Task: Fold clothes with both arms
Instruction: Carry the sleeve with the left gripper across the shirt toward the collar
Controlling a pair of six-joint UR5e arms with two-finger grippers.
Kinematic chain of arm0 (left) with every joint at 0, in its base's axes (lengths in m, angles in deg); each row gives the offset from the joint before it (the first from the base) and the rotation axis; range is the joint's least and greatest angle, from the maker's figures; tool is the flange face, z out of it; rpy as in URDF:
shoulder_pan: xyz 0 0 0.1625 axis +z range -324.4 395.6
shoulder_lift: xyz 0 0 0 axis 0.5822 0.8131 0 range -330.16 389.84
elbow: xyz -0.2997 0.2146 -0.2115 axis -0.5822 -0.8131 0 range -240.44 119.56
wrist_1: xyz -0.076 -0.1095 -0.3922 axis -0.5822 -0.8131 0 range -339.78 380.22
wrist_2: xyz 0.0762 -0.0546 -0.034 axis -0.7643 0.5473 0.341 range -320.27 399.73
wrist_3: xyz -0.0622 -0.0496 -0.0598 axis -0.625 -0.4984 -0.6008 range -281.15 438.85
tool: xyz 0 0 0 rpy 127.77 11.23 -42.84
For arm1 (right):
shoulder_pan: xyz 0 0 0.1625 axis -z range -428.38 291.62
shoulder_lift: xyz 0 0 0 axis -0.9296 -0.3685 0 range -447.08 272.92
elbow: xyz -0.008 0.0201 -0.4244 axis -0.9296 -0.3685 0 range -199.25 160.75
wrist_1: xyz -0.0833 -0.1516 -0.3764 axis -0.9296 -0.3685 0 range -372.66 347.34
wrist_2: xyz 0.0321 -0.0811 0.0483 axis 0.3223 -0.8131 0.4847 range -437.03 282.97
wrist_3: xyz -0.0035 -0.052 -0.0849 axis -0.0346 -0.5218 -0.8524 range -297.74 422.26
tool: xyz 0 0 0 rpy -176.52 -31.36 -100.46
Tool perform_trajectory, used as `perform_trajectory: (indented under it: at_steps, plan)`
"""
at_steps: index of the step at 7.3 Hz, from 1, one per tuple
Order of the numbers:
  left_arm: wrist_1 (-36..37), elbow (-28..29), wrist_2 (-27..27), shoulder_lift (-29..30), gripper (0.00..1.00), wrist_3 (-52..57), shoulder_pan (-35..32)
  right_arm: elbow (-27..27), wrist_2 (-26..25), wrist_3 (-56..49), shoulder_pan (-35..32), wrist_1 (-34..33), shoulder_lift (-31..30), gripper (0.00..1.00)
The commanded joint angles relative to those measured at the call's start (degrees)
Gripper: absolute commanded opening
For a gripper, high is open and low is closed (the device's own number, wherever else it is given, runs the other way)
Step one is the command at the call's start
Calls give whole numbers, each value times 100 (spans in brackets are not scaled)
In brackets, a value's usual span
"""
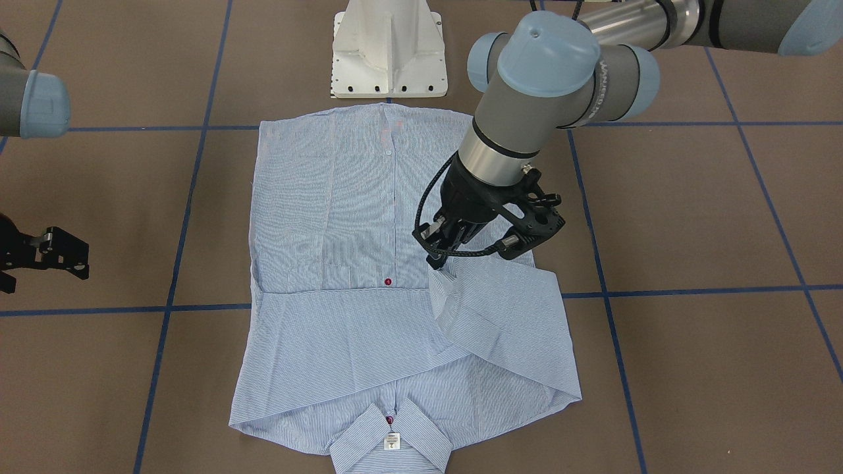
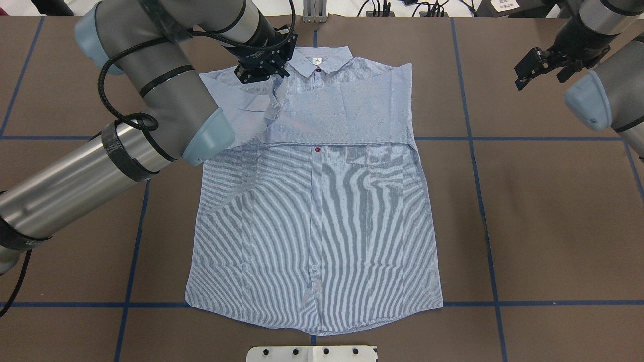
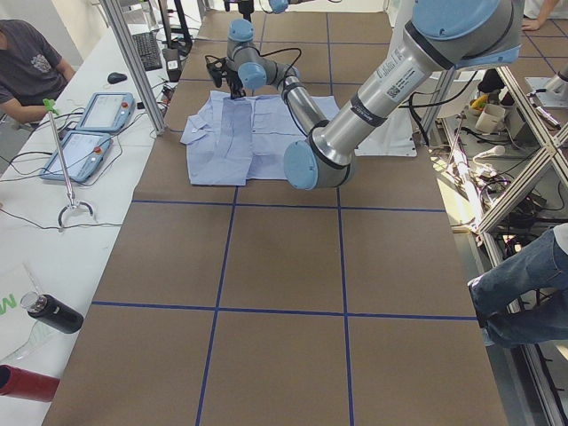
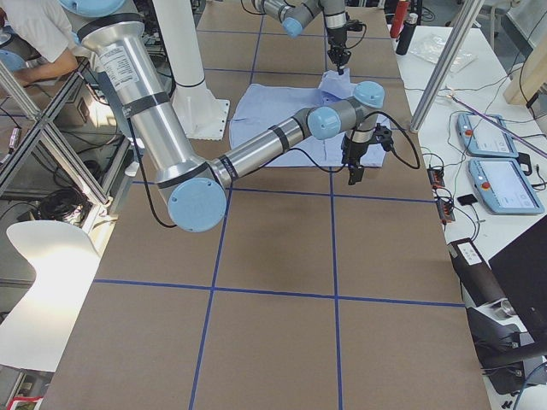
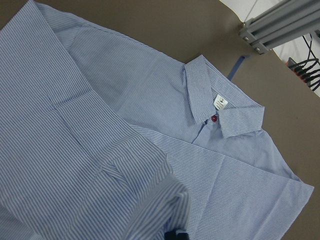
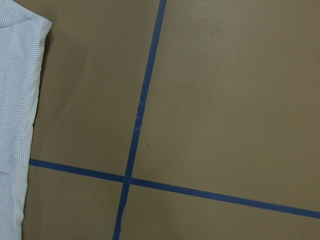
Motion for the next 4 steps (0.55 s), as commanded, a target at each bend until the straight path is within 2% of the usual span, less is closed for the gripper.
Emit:
perform_trajectory:
  at_steps: [1,4]
  plan:
    - [-7,135,-3,234,0,-136,89,-9,0,0,-1,0,-5,100]
    - [-15,295,5,489,0,-259,204,0,0,0,-1,0,-5,100]
